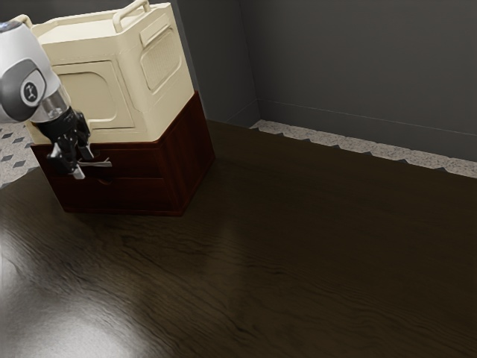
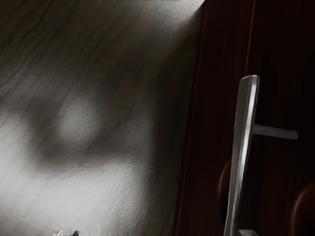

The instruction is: Pull the drawer handle with one arm to open the drawer

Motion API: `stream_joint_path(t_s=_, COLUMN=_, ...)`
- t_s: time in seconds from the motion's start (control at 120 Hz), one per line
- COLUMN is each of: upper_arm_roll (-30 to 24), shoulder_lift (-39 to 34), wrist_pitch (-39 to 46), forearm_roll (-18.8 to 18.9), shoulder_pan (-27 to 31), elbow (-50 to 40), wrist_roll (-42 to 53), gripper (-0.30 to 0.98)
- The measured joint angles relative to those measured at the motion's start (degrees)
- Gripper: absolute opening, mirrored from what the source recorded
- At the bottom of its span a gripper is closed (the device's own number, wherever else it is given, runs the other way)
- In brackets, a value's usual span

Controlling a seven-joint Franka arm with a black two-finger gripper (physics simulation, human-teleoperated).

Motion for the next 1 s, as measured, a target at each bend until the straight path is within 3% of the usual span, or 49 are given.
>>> stream_joint_path(t_s=0.483, upper_arm_roll=0.1, shoulder_lift=2.2, wrist_pitch=1.9, forearm_roll=0.8, shoulder_pan=-0.1, elbow=0.4, wrist_roll=0.9, gripper=0.2)
stream_joint_path(t_s=1.0, upper_arm_roll=1.1, shoulder_lift=-1.6, wrist_pitch=6.5, forearm_roll=0.9, shoulder_pan=-1.0, elbow=-6.4, wrist_roll=0.7, gripper=0.19)
